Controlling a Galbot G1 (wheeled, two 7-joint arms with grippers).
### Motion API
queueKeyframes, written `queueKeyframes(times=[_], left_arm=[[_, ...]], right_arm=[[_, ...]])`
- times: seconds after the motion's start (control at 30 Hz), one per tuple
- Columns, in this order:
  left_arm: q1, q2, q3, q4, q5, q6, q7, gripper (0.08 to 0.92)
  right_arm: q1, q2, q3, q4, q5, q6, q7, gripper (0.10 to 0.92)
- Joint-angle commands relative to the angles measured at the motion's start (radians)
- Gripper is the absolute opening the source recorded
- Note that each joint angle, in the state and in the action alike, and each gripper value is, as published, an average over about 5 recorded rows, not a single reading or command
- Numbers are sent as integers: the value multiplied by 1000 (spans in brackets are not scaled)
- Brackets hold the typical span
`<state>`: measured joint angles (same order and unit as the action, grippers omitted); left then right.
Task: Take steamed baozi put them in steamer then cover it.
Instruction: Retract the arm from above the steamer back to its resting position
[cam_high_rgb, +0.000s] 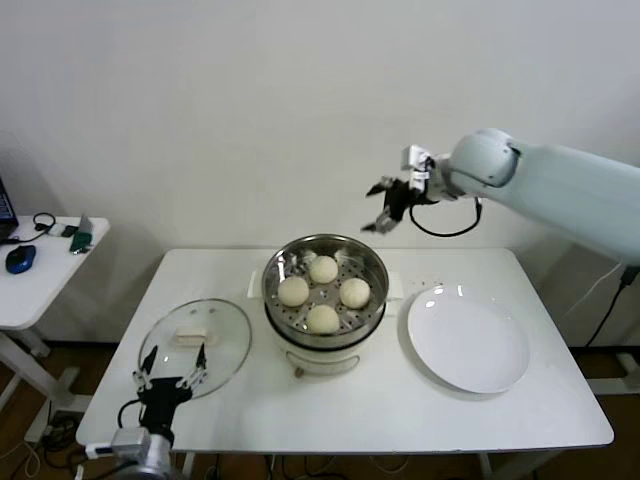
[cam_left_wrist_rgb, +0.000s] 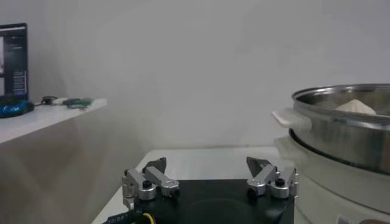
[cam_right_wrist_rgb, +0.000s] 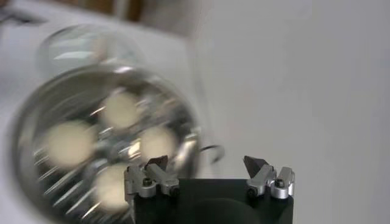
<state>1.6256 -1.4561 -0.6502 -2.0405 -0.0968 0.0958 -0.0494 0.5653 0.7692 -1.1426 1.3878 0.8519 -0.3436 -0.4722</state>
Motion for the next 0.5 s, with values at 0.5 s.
queueKeyframes(times=[0.5], left_arm=[[-29, 68, -1, 74, 128, -122, 53, 823]], right_arm=[[-1878, -81, 1885, 250, -92, 290, 410, 823]])
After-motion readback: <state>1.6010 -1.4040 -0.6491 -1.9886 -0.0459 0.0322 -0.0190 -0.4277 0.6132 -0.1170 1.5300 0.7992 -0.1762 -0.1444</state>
